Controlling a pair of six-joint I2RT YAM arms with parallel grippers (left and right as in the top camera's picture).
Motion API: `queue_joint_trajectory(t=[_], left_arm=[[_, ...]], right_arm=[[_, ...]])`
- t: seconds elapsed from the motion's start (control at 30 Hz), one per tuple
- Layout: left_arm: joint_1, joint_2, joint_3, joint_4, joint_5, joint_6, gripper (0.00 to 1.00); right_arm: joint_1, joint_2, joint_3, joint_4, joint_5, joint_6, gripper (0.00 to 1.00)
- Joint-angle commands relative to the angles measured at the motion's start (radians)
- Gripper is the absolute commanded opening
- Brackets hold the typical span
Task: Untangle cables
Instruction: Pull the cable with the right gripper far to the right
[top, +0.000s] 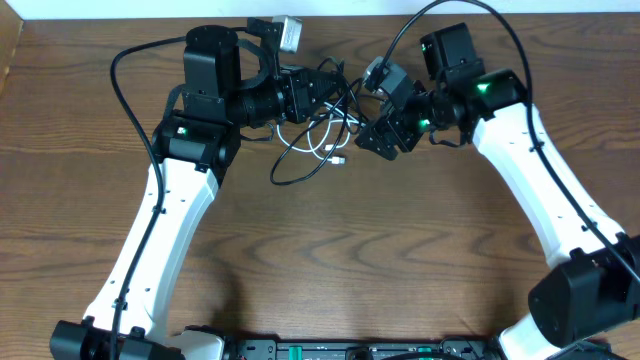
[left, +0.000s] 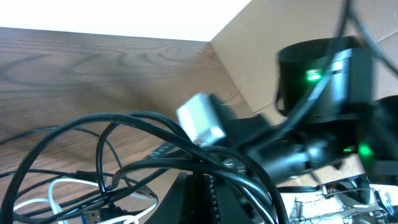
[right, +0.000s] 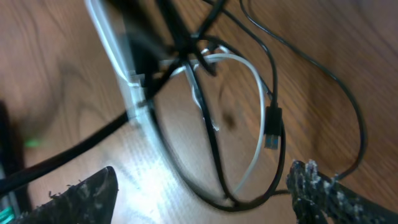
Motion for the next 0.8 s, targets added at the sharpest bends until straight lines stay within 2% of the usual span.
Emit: queue_joint_trajectory(t=[0.0,0.13,0.17,0.27,0.3,0.43,0.53,0.67,0.77], left_arm=[[0.002,-0.028,0.044,0.010,0.027,-0.014,0.08],[0.002,-0.028,0.044,0.010,0.027,-0.014,0.08],[0.002,-0.028,0.044,0.010,0.027,-0.017,0.08],[0.002,-0.028,0.044,0.010,0.027,-0.018,0.08],[0.002,-0.028,0.044,0.010,0.027,-0.018,0.08],[0.002,-0.028,0.043,-0.026,-0.004,0.033,0.08],[0.002,-0.027,0.040,-0.104,-0.096,0.096,0.08],[0.003,-0.025,0.019,-0.149,-0.192,0.182,0.08],[0.003,-0.014,0.014,-0.153,-0.248,0.210,0.08]], right_arm=[[0.003,0.021,-0.057,0.036,-0.014,-0.016,0.81],[0.003,0.021,-0.093,0.076,-0.014,-0.001,0.79],[0.003,0.021,-0.100,0.082,-0.014,0.003,0.72],[0.001,0.021,-0.102,0.087,-0.010,0.014,0.10],[-0.001,0.021,-0.102,0.095,-0.010,0.035,0.01],[-0.023,0.016,-0.094,0.162,0.010,0.237,0.01],[-0.067,-0.002,-0.056,0.174,0.016,0.385,0.01],[-0.155,-0.043,0.016,0.145,0.012,0.500,0.01],[-0.225,-0.089,0.063,0.114,-0.041,0.510,0.01]])
